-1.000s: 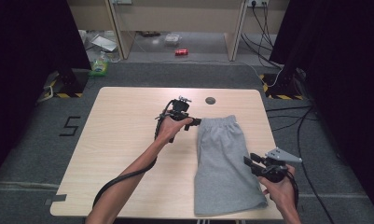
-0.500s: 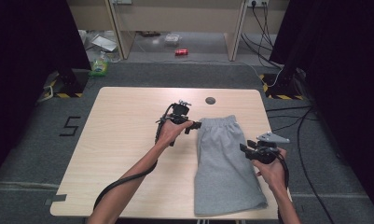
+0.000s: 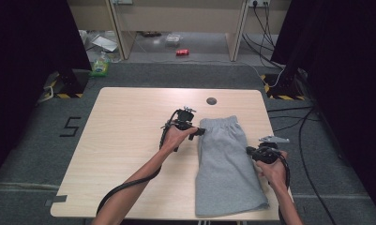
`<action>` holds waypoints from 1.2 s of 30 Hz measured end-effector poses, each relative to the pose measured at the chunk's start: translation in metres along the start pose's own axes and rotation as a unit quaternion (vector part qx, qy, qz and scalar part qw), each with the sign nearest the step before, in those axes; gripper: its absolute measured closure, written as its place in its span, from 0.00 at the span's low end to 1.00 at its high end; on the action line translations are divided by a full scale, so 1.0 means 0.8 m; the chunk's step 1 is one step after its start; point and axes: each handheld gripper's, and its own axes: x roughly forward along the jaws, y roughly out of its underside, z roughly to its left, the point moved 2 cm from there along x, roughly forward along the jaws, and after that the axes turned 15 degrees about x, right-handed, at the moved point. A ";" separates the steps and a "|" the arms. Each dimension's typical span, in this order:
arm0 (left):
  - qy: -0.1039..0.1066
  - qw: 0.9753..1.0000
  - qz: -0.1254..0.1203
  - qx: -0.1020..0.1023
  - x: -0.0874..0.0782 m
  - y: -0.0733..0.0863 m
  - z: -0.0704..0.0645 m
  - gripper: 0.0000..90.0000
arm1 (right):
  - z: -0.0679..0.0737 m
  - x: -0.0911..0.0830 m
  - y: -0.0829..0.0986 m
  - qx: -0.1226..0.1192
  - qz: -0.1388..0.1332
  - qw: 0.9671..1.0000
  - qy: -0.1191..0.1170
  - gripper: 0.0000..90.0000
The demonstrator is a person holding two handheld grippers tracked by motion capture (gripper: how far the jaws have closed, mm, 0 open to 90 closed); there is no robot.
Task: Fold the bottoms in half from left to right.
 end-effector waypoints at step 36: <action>-0.013 1.000 -0.008 -0.020 0.000 -0.009 0.004 0.22 | 0.011 0.027 -0.070 0.011 -0.034 0.999 -0.011 0.48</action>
